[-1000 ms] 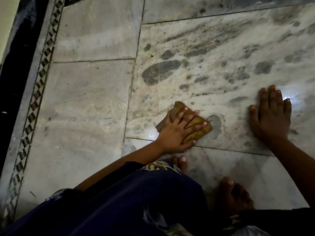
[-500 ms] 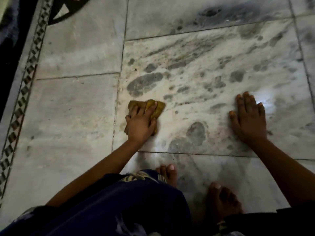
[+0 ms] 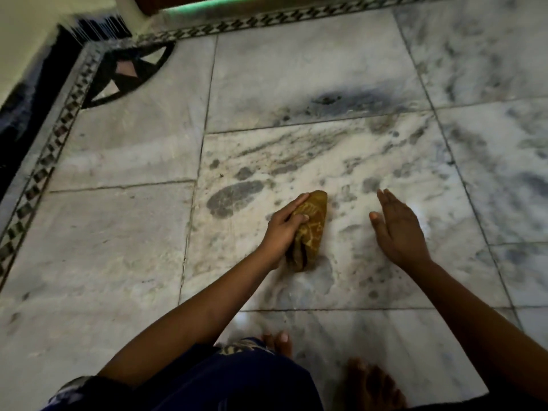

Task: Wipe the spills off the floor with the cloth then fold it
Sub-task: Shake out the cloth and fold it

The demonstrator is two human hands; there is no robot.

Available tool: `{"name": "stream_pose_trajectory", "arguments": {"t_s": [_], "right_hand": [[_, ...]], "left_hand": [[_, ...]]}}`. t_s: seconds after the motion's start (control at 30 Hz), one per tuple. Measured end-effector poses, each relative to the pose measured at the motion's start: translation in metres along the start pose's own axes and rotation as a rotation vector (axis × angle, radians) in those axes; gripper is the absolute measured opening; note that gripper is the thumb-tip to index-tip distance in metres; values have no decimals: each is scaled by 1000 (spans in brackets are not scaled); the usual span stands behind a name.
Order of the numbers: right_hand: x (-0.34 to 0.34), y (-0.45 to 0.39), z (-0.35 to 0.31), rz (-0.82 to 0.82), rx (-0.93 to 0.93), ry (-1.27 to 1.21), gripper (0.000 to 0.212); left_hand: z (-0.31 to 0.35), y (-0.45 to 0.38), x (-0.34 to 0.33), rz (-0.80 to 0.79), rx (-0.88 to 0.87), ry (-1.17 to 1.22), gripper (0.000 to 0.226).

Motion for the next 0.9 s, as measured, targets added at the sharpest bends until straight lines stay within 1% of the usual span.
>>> {"name": "stream_pose_trajectory", "arguments": {"t_s": [0.1, 0.17, 0.2, 0.37, 0.5, 0.6, 0.73, 0.83, 0.9], "right_hand": [[17, -12, -9, 135, -71, -226, 61], [25, -20, -13, 187, -130, -373, 56], [32, -27, -14, 207, -135, -391, 55], [55, -56, -23, 277, -102, -400, 55], [64, -82, -27, 291, -59, -358, 60], [59, -112, -18, 270, -41, -281, 59], [58, -147, -12, 240, -82, -244, 58], [75, -174, -22, 223, -74, -190, 56], [90, -192, -40, 210, -73, -198, 55]], "left_hand": [[34, -2, 3, -15, 122, 236, 44], [53, -3, 6, -10, 176, 319, 43], [63, -5, 8, 1, 185, 325, 43], [98, -19, 16, 42, 191, 342, 42], [121, -41, 19, 50, 180, 335, 39], [135, -71, 19, 56, 182, 347, 39], [157, -100, 24, 113, 204, 414, 44], [186, -104, 30, 111, 229, 453, 41], [210, -97, 39, 104, 231, 459, 38]]}}
Point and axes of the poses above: each hand's wrist, its own y-axis away from the middle knuckle, its own x-axis out of the back of the hand, z = x × y, the point moved 3 cm from there along -y, towards the middle knuckle, and after that the axes turned 12 degrees about x, right-handed, at the moved point
